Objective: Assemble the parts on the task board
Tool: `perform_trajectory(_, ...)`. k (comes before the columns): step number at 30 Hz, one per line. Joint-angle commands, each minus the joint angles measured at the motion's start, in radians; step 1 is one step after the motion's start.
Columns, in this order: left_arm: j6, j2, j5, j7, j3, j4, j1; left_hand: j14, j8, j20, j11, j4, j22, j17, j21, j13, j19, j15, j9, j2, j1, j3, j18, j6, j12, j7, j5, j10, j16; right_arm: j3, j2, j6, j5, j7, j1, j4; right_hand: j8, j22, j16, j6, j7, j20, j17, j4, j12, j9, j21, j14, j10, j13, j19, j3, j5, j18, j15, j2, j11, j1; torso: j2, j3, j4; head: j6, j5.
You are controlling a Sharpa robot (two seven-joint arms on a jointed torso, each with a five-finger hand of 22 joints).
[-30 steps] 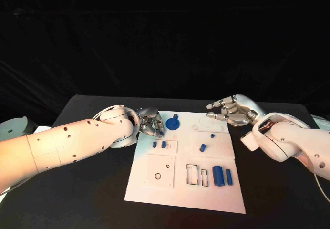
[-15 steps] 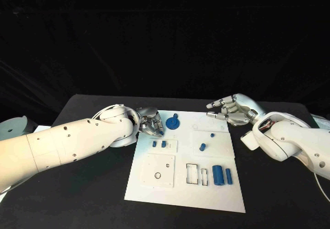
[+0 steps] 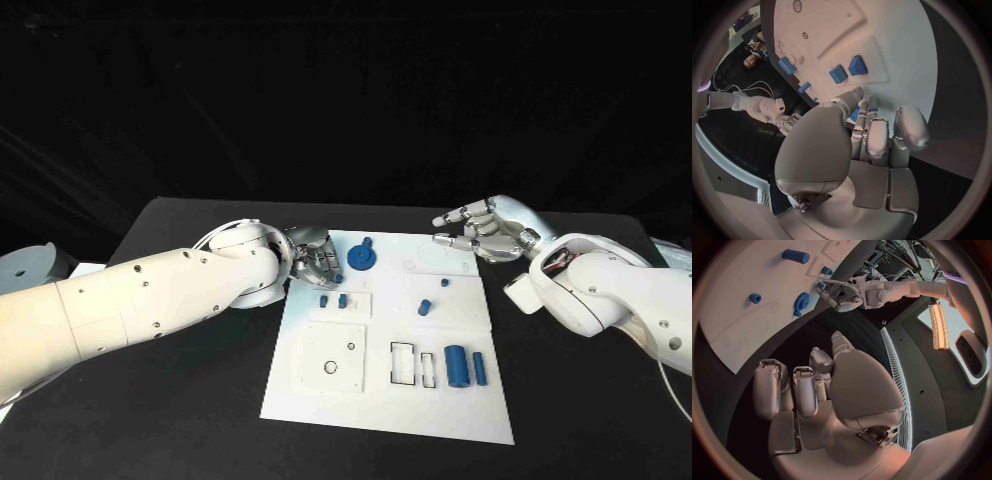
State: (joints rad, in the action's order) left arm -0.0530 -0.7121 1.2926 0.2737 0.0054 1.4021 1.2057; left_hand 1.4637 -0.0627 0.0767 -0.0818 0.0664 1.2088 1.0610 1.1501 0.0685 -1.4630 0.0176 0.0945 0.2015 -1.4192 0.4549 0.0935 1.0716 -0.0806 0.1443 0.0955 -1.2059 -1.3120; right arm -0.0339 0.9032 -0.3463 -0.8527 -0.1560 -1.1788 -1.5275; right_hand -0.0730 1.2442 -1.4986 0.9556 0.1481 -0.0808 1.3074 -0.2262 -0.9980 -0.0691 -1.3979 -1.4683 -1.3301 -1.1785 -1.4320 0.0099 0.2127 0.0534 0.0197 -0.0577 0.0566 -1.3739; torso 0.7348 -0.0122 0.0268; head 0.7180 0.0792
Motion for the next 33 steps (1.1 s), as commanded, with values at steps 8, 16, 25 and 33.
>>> perform_trajectory(8,0.01,0.0,0.0,0.008,0.0,-0.001,0.0,0.02,0.002,0.009,-0.003,-0.004,-0.004,-0.005,-0.012,-0.001,0.003,-0.011,-0.009,0.003,0.009,-0.003,-0.001,-0.02,0.009,0.01,0.003,0.012,0.004,0.0,0.0,0.014,-0.004,-0.002,0.001,0.0,-0.005,-0.001,0.007,0.004,-0.002,-0.002,0.167,0.0,0.0,-0.001,0.007,-0.078,0.005,0.002,0.003,-0.007,0.004,0.015,0.001,0.012,-0.001,0.001,0.0,0.0003,-0.0001,-0.001,0.0)
perform_trajectory(16,-0.101,-0.025,-0.168,-0.099,0.0,0.009,0.001,-0.001,0.0,0.021,-0.016,-0.012,-0.094,-0.072,-0.126,-0.005,0.038,-0.021,-0.028,0.006,0.0,0.003,0.022,-0.062,0.018,0.019,0.004,0.059,0.037,0.0,0.001,0.053,-0.1,0.082,0.001,0.012,-0.009,-0.207,0.123,0.014,0.001,-0.001,0.047,0.02,0.44,-0.002,0.141,-0.038,0.21,0.338,0.097,0.01,-0.002,0.055,0.001,0.033,0.0,-0.054,-0.001,0.0008,-0.0005,-0.004,-0.006)
perform_trajectory(25,-0.203,-0.092,-0.798,-0.444,0.0,0.024,0.002,-0.114,-0.001,0.04,-0.038,-0.027,-0.342,-0.325,-0.452,-0.004,0.167,-0.04,-0.029,-0.005,-0.011,-0.016,0.077,-0.08,0.007,0.038,0.003,0.156,0.195,0.0,0.007,0.122,-0.445,0.208,0.002,0.008,-0.019,-0.232,0.177,0.088,0.002,-0.005,-0.004,0.06,0.795,-0.002,0.166,-0.044,0.234,0.722,0.075,0.15,-0.013,0.058,-0.012,-0.016,0.015,-0.159,-0.002,0.0022,0.0015,-0.013,-0.028)
perform_trajectory(33,-0.162,-0.151,-1.262,-0.615,-0.008,0.076,0.001,-0.169,-0.015,0.044,-0.03,-0.009,-0.401,-0.403,-0.536,0.004,0.21,-0.039,-0.025,-0.034,0.017,-0.039,0.09,-0.042,-0.043,0.033,0.009,0.113,0.233,0.0,0.002,0.183,-0.76,0.309,0.009,-0.016,-0.008,-0.229,0.198,0.129,-0.014,-0.004,-0.026,0.069,0.883,-0.001,0.167,-0.045,0.172,0.889,0.062,0.25,-0.059,0.056,-0.004,-0.062,0.01,-0.149,-0.004,0.0063,0.0018,-0.019,-0.064)
